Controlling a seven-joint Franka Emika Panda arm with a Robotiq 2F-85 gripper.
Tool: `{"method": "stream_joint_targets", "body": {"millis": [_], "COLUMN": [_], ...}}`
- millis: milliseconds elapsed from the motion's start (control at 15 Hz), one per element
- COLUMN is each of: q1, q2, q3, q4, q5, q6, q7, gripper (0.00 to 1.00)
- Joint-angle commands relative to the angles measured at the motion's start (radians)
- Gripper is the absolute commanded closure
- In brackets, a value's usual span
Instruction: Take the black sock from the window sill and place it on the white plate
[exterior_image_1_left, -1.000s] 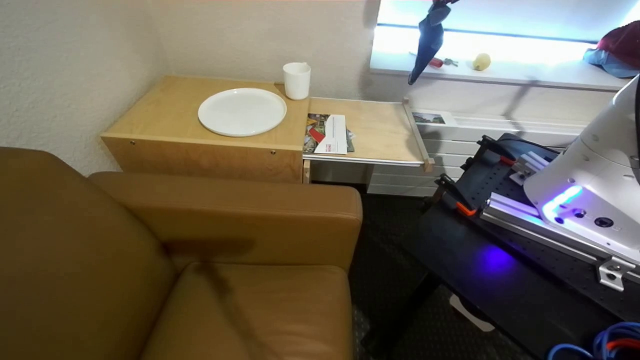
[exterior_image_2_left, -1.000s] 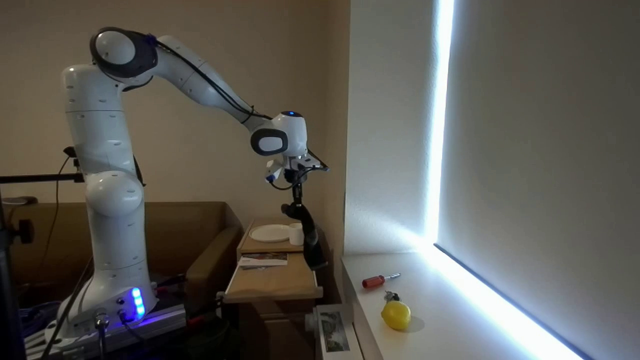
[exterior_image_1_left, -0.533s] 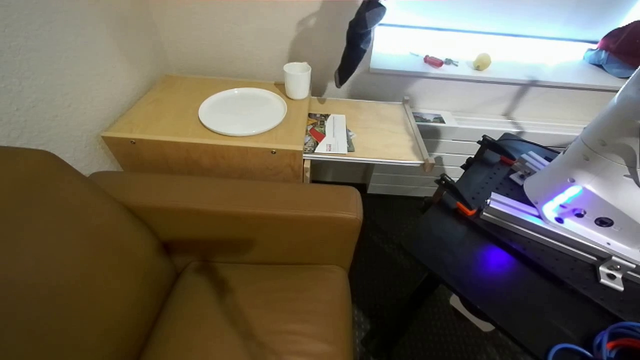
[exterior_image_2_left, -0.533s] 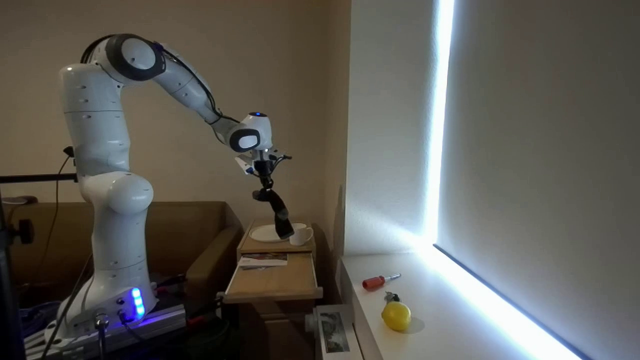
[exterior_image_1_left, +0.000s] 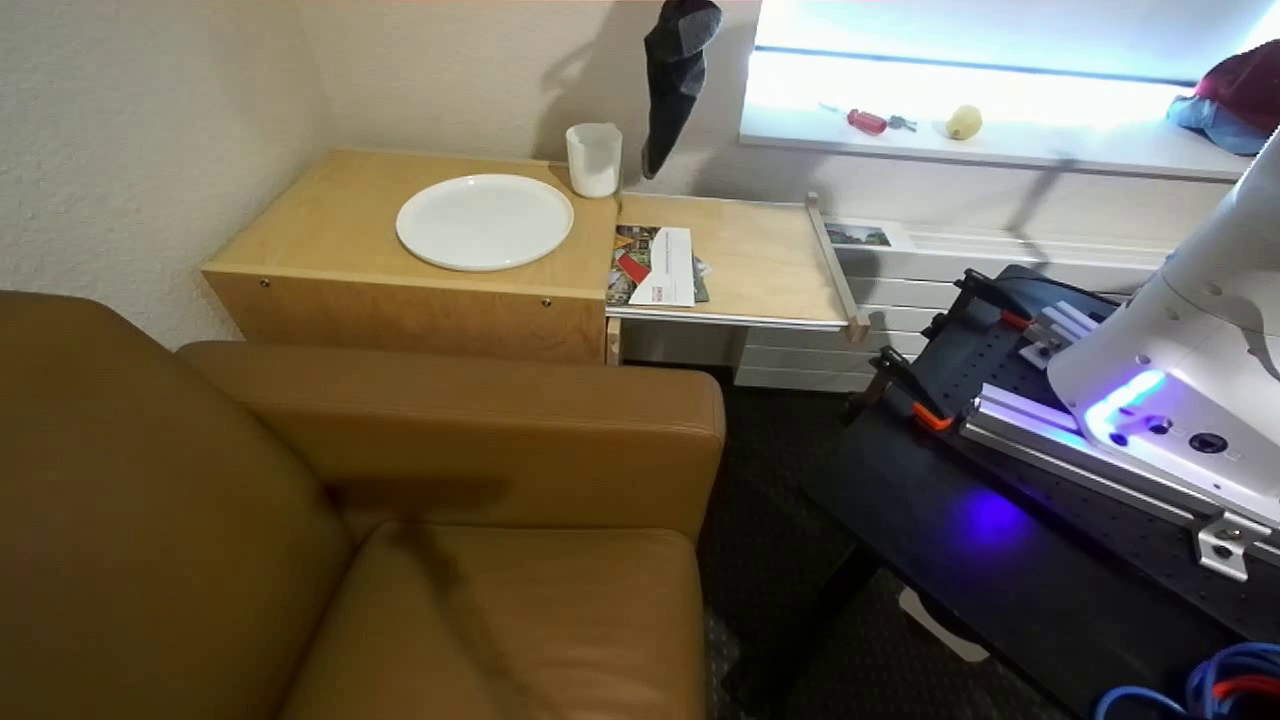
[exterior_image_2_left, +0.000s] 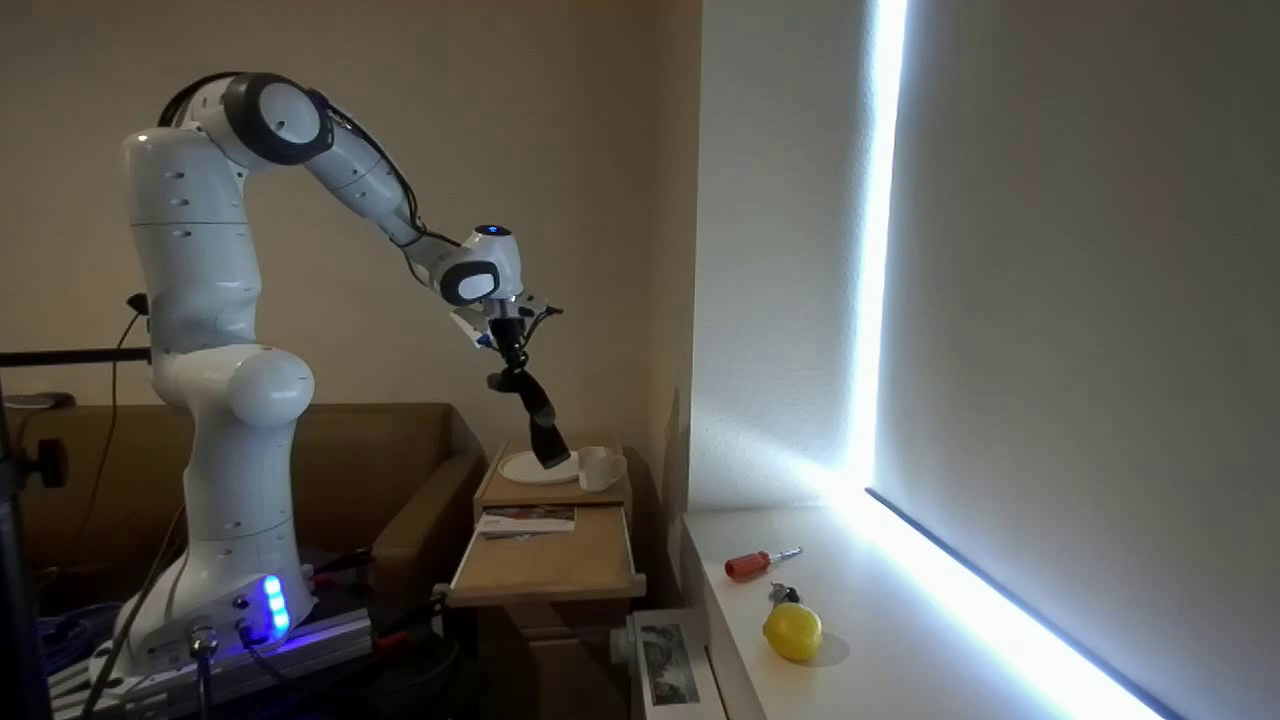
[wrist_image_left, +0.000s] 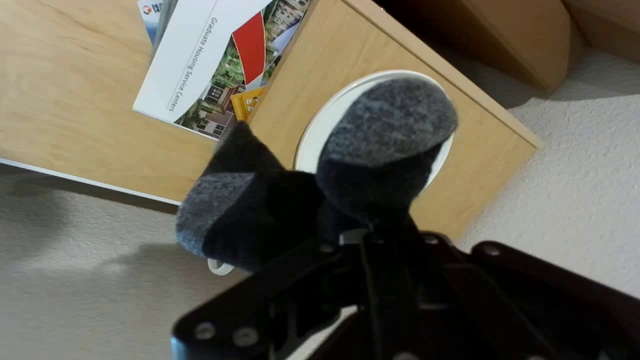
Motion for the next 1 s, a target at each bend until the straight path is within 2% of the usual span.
{"method": "stream_joint_targets", "body": {"millis": [0,133,200,467,533,733,800,933], "q1": [0.056,0.083,0.089,0.124,0.123,0.128,0.134,0.129], "q2": [0.099,0.162,0.205,0.365,0.276,0.359,0.360,0.402], "q3": [0.052,0.088,0.105,0.130,0.122,0.125,0.099,0.091], "q4": [0.101,0.183,0.227,0.357,0.284,0.339,0.331,0.354], "q5": [0.053,0.057,0.025,0.041,0.029,0.029,0.013,0.024], "q6": [0.105,0.195,0.242,0.403,0.347,0.394,0.372,0.381], "q7": [-0.020,-0.009,0.005,-0.014,0.006,0.005,0.030,0.049], "gripper": [0.99,0.99,0.99,0.99,0.94,0.94,0.99,0.99]}}
